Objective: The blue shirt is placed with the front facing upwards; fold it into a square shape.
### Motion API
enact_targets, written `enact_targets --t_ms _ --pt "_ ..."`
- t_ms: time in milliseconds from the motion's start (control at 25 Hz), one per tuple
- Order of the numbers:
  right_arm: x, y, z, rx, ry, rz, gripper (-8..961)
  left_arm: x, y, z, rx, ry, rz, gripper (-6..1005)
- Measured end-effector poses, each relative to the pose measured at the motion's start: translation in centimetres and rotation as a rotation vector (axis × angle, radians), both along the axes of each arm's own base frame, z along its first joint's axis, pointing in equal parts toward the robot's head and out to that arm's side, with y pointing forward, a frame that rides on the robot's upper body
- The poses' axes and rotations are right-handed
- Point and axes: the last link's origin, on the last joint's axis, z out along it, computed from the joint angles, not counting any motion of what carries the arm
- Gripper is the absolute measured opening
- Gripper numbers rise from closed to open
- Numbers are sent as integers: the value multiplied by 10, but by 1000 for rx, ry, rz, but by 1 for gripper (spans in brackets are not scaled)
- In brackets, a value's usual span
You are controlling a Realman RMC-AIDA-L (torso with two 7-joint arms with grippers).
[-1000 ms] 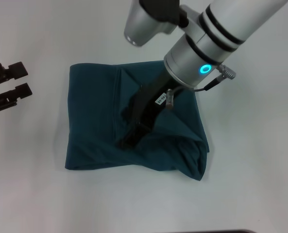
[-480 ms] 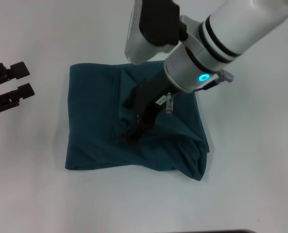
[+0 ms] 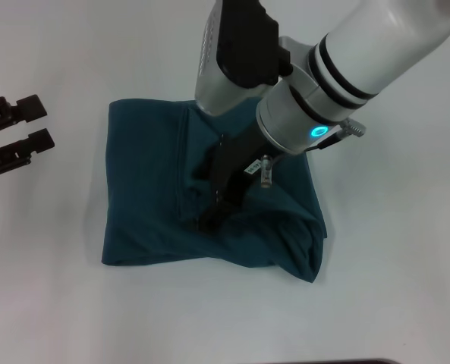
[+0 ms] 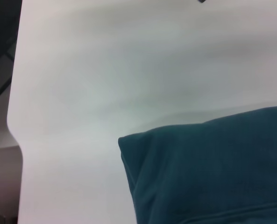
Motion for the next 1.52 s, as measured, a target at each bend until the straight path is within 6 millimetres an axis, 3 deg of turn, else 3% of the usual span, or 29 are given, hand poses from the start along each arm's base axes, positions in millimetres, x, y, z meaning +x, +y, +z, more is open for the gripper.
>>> enact_targets --t_ms 1200,1520 --pt "6 -3 -12 46 -61 6 894 1 0 -3 -3 -11 -4 731" --pt "7 -4 -12 51 -81 11 608 1 0 -5 -6 -18 -5 732"
